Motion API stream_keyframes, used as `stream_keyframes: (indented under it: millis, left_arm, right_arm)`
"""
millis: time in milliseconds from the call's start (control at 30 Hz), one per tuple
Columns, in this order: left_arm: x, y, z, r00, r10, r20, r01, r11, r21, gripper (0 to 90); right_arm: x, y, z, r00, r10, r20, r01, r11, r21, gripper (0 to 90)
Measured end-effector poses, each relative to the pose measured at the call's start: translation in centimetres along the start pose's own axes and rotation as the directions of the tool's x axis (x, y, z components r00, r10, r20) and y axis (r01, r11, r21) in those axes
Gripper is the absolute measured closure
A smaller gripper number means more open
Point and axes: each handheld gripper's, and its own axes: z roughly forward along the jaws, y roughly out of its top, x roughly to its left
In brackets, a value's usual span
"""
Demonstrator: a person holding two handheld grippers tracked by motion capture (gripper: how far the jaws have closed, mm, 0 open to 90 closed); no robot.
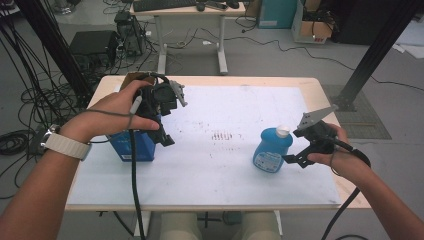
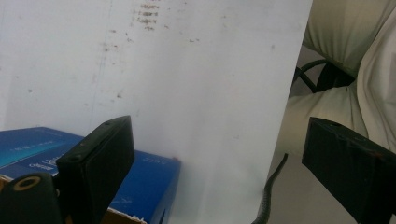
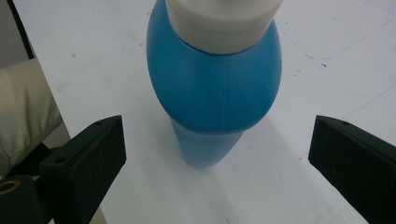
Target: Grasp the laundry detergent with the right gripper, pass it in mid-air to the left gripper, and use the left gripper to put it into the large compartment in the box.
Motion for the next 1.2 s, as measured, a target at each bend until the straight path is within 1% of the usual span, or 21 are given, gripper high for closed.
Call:
stream_keyframes:
  millis: [133,167,200,233,267,367,533,567,600,633,667,700,733,800,867,900,1033,1100,1133,1167,1200]
  left_arm:
    - [0.0,-0.1,0.0,1.0000,-0.002,0.000,0.002,1.0000,-0.001,9.7]
    - [0.0,-0.1,0.0,1.0000,-0.005,0.000,0.005,1.0000,-0.002,9.7]
    - [0.0,-0.1,0.0,1.0000,-0.006,0.001,0.006,1.0000,-0.003,9.7]
    - [0.0,-0.1,0.1,1.0000,-0.005,0.000,0.005,1.0000,-0.002,9.7]
    - [0.0,-0.1,0.1,1.0000,-0.005,0.000,0.005,1.0000,-0.002,9.7]
    - [0.0,-0.1,0.1,1.0000,-0.005,0.001,0.005,1.0000,-0.005,9.7]
    - [0.0,-0.1,0.1,1.0000,-0.006,0.002,0.006,1.0000,-0.007,9.7]
    - [0.0,-0.1,0.2,1.0000,-0.006,0.002,0.006,1.0000,-0.006,9.7]
    - [0.0,-0.1,0.2,1.0000,-0.007,0.002,0.007,0.9999,-0.008,9.7]
    - [0.0,-0.1,0.2,1.0000,-0.006,0.002,0.006,0.9999,-0.008,9.7]
    - [0.0,-0.1,0.2,1.0000,-0.008,0.003,0.008,1.0000,-0.005,9.7]
    - [0.0,-0.1,0.2,1.0000,-0.005,0.002,0.005,1.0000,-0.005,9.7]
    - [0.0,-0.1,0.2,1.0000,-0.006,0.003,0.006,1.0000,-0.003,9.7]
    - [0.0,-0.1,0.2,1.0000,-0.006,0.002,0.006,1.0000,-0.007,9.7]
    - [0.0,-0.1,0.1,1.0000,-0.007,0.003,0.007,1.0000,-0.003,9.7]
    - [0.0,-0.2,0.2,1.0000,-0.006,0.001,0.006,1.0000,-0.006,9.7]
    - [0.0,-0.1,0.1,1.0000,-0.005,0.003,0.005,1.0000,-0.007,9.7]
    - [0.0,-0.1,0.2,1.0000,-0.007,0.002,0.007,1.0000,-0.007,9.7]
    - [0.0,-0.1,0.2,1.0000,-0.005,0.002,0.006,1.0000,-0.006,9.7]
    - [0.0,-0.1,0.1,1.0000,-0.006,0.002,0.006,1.0000,-0.006,9.7]
    - [0.0,-0.1,0.1,1.0000,-0.006,0.002,0.006,1.0000,-0.007,9.7]
  right_arm:
    - [-0.1,-0.3,0.1,1.0000,0.007,0.002,-0.007,1.000,-0.025,4.1]
    - [0.0,-0.3,0.2,0.9997,0.026,0.003,-0.026,0.999,-0.036,4.1]
    - [-0.1,-0.4,0.1,0.9999,0.013,0.005,-0.013,0.999,-0.032,4.3]
    - [0.1,-0.5,0.2,0.9994,0.033,0.006,-0.033,0.999,-0.043,4.4]
    - [0.1,-0.5,0.1,0.9992,0.041,0.006,-0.040,0.998,-0.042,4.5]
    - [0.1,-0.6,0.2,0.9994,0.034,0.006,-0.034,0.998,-0.059,4.7]
    - [0.1,-1.0,0.4,0.9995,0.032,0.004,-0.032,0.997,-0.066,4.9]
    - [0.1,-1.1,0.4,0.9991,0.042,0.003,-0.042,0.997,-0.066,4.9]
    - [0.0,-1.2,0.5,0.9997,0.023,0.002,-0.023,0.997,-0.069,4.9]
    - [0.1,-1.2,0.5,0.9992,0.040,0.003,-0.040,0.997,-0.064,4.9]
    - [0.0,-1.3,0.6,0.9996,0.029,0.000,-0.029,0.997,-0.071,4.9]
    - [0.1,-1.3,0.5,0.9990,0.044,0.001,-0.044,0.997,-0.065,4.9]
    - [0.2,-1.3,0.6,0.9986,0.053,0.002,-0.053,0.996,-0.074,4.9]
    - [0.1,-1.4,0.7,0.9988,0.049,-0.001,-0.049,0.996,-0.078,4.9]
    - [0.3,-1.4,0.7,0.9977,0.068,0.002,-0.068,0.995,-0.073,5.0]
    - [0.2,-1.4,0.7,0.9980,0.063,0.000,-0.063,0.995,-0.073,5.0]
    - [0.3,-1.5,0.6,0.9975,0.071,0.004,-0.070,0.995,-0.073,5.1]
    - [0.3,-1.5,0.6,0.9978,0.067,0.004,-0.066,0.995,-0.073,5.1]
    - [0.2,-1.5,0.7,0.9985,0.055,0.003,-0.055,0.995,-0.079,5.1]
    - [0.3,-1.4,0.6,0.9979,0.065,0.005,-0.065,0.995,-0.076,5.1]
    - [0.2,-1.4,0.6,0.9980,0.063,0.005,-0.062,0.995,-0.076,5.1]
